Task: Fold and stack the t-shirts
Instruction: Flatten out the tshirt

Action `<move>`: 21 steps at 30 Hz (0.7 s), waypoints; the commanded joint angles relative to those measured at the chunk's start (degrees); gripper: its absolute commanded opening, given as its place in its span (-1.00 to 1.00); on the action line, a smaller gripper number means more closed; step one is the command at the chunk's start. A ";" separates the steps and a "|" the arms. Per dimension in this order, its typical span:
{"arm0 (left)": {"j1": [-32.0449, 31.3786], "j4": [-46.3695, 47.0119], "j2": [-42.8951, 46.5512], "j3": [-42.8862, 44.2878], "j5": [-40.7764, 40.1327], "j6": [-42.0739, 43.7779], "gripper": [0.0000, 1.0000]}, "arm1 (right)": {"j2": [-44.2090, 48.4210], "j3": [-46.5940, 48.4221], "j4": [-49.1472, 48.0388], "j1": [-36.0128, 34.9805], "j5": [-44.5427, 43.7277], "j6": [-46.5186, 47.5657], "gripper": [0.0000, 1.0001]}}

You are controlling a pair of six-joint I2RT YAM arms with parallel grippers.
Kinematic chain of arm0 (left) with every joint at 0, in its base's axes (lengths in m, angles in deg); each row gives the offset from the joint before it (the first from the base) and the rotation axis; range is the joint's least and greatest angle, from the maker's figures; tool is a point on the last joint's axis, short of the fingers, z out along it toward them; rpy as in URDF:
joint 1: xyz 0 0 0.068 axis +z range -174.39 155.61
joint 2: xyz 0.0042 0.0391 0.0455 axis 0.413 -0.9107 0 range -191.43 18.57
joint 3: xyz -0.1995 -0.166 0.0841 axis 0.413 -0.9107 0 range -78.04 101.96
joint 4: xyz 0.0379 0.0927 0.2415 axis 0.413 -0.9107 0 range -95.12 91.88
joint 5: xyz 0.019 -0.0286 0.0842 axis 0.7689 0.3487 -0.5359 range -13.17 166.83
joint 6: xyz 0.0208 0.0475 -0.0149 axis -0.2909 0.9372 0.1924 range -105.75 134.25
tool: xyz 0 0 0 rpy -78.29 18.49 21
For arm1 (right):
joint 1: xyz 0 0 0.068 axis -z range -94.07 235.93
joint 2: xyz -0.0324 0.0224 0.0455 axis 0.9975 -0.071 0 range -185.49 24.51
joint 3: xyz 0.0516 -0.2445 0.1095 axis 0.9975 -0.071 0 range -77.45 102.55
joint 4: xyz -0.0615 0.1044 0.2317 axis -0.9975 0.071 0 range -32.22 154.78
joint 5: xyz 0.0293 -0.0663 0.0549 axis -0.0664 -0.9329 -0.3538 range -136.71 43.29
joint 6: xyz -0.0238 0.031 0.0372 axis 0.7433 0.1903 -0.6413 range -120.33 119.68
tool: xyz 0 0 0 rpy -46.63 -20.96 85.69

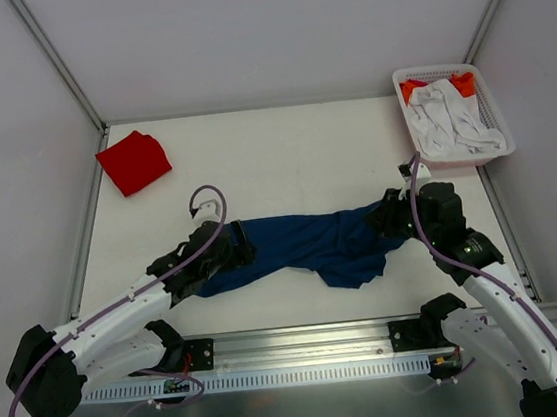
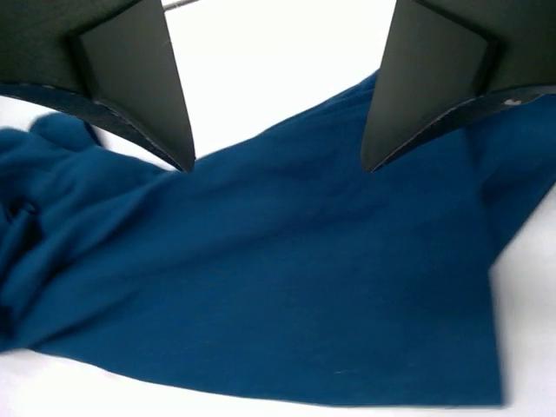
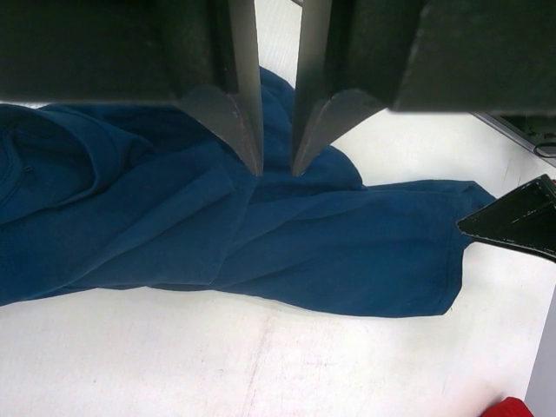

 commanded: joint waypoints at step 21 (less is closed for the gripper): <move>1.53 -16.37 15.64 -9.42 -8.53 -15.22 0.22 | -7.27 -8.84 -7.29 0.10 -1.01 -2.43 -0.50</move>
